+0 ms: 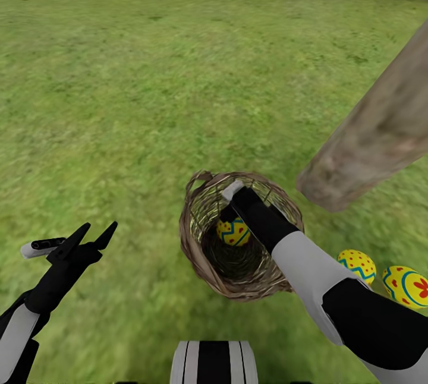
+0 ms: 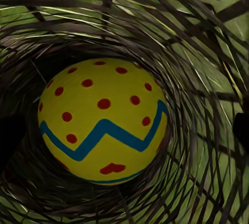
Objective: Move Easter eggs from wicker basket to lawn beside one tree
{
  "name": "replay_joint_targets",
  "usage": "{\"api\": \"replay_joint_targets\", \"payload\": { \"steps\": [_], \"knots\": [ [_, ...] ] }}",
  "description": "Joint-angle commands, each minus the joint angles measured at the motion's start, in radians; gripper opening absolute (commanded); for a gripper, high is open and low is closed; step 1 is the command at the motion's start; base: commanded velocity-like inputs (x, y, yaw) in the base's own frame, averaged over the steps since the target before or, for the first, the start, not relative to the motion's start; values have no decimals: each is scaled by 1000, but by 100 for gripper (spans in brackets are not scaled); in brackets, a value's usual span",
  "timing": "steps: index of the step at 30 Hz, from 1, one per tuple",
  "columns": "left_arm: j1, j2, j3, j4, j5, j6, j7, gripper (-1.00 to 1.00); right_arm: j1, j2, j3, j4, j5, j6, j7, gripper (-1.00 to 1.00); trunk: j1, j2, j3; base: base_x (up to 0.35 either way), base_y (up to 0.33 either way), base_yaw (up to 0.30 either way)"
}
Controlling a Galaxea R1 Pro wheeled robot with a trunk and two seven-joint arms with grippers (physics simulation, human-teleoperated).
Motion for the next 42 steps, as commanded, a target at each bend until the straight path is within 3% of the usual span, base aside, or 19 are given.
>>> {"api": "replay_joint_targets", "payload": {
  "steps": [1,11,28,42],
  "knots": [
    [0,0,0,0,5,8,0,100,-1,0,1,-5,11,3,8,100,0,-1,-5,0,0,0],
    [0,0,0,0,5,8,0,100,0,1,0,-13,9,4,12,100,5,-3,-43,0,0,0],
    [0,-1,0,2,5,8,0,100,1,-3,-3,-12,8,12,12,100,5,-3,-48,0,0,0],
    [0,-1,0,3,5,8,0,100,1,-3,-3,2,1,18,10,100,5,-3,-69,0,0,0]
  ]
}}
